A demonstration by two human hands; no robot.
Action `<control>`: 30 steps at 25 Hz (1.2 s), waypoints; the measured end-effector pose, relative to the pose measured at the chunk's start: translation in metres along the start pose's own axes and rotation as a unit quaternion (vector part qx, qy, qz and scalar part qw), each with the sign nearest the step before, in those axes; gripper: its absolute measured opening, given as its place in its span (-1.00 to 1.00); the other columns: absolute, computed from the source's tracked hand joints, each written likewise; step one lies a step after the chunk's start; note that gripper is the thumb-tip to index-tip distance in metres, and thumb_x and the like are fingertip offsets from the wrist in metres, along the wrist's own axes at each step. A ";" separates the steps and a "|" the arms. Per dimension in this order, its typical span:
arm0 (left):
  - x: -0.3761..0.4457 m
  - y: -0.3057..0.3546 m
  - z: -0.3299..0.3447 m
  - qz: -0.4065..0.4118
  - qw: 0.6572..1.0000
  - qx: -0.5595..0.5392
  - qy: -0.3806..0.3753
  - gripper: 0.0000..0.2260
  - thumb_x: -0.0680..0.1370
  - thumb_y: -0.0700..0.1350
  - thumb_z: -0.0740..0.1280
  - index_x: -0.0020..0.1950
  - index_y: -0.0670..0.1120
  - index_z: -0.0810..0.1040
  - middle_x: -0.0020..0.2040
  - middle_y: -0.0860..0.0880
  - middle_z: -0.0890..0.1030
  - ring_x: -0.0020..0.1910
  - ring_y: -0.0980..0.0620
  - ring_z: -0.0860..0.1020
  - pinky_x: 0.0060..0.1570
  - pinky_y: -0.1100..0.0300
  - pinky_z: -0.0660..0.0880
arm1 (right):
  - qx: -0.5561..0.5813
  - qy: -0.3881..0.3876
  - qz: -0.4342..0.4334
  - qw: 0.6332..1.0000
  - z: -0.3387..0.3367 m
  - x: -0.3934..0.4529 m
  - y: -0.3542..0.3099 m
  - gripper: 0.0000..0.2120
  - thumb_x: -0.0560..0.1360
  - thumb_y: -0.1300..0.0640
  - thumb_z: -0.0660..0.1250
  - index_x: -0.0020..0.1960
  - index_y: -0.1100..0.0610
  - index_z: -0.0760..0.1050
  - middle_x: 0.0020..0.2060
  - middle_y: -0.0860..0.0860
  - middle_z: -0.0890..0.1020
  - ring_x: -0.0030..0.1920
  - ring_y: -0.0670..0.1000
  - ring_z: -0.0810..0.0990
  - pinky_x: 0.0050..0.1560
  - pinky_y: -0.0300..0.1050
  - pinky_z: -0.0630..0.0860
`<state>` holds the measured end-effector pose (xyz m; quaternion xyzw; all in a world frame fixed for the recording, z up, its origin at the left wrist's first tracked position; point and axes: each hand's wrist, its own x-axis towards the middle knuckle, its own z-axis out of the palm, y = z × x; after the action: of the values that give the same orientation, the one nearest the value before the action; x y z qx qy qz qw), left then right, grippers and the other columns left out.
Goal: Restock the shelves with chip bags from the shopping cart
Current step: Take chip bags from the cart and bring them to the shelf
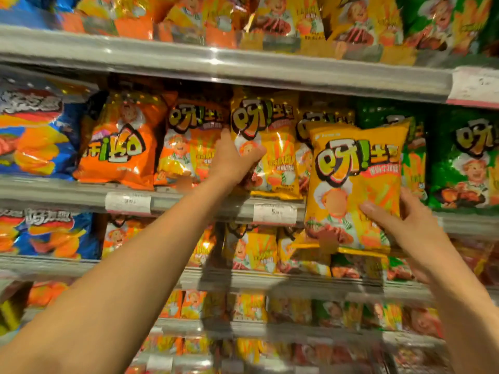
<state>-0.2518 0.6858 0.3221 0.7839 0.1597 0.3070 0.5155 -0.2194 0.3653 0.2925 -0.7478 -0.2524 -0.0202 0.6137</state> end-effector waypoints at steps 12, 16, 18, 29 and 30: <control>-0.007 0.007 -0.004 0.083 0.971 0.222 -0.036 -0.18 0.50 0.13 0.49 0.63 0.01 0.13 0.56 -0.19 0.10 0.53 -0.22 0.20 0.47 -0.01 0.30 | 0.034 -0.034 -0.003 0.999 0.002 0.017 0.009 -0.60 0.34 -0.09 0.52 0.15 -0.16 0.57 0.07 -0.11 0.72 0.09 -0.07 0.70 0.04 -0.07 0.61; -0.047 -0.010 0.019 0.272 0.884 0.368 0.091 -0.42 0.56 0.07 0.42 0.54 -0.01 0.35 0.46 -0.18 0.34 0.43 -0.20 0.30 0.32 -0.10 0.38 | 0.028 -0.045 -0.003 0.999 0.003 0.018 0.007 -0.65 0.33 -0.13 0.51 0.09 -0.29 0.57 0.06 -0.16 0.71 0.05 -0.13 0.70 0.02 -0.09 0.58; -0.053 -0.019 0.023 0.276 0.881 0.383 0.037 -0.48 0.63 0.08 0.31 0.57 -0.02 0.34 0.48 -0.18 0.34 0.44 -0.20 0.29 0.36 -0.11 0.34 | 0.023 -0.050 -0.004 0.998 0.002 0.018 0.005 -0.68 0.32 -0.14 0.51 0.05 -0.33 0.57 0.05 -0.18 0.71 0.04 -0.15 0.70 0.00 -0.13 0.58; -0.072 0.036 -0.021 0.431 0.855 0.279 0.064 -0.73 0.61 -0.10 0.36 0.29 -0.12 0.59 0.29 -0.13 0.52 0.29 -0.14 0.45 0.20 -0.07 0.47 | -0.015 -0.128 -0.083 0.988 -0.006 -0.003 -0.037 -0.42 0.36 -0.31 0.50 0.33 -0.21 0.50 0.17 -0.13 0.68 0.14 -0.07 0.68 0.09 -0.03 0.65; -0.074 0.042 -0.025 0.455 0.844 0.270 0.084 -0.75 0.61 -0.11 0.36 0.28 -0.12 0.60 0.26 -0.12 0.53 0.26 -0.13 0.47 0.17 -0.06 0.47 | -0.011 -0.135 -0.090 0.987 -0.010 -0.006 -0.044 -0.42 0.37 -0.31 0.48 0.34 -0.19 0.50 0.19 -0.13 0.68 0.16 -0.06 0.68 0.13 -0.02 0.64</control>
<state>-0.3269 0.6440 0.3438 0.8480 -0.0962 0.5165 0.0703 -0.2395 0.3594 0.3325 -0.7248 -0.3987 0.0227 0.5614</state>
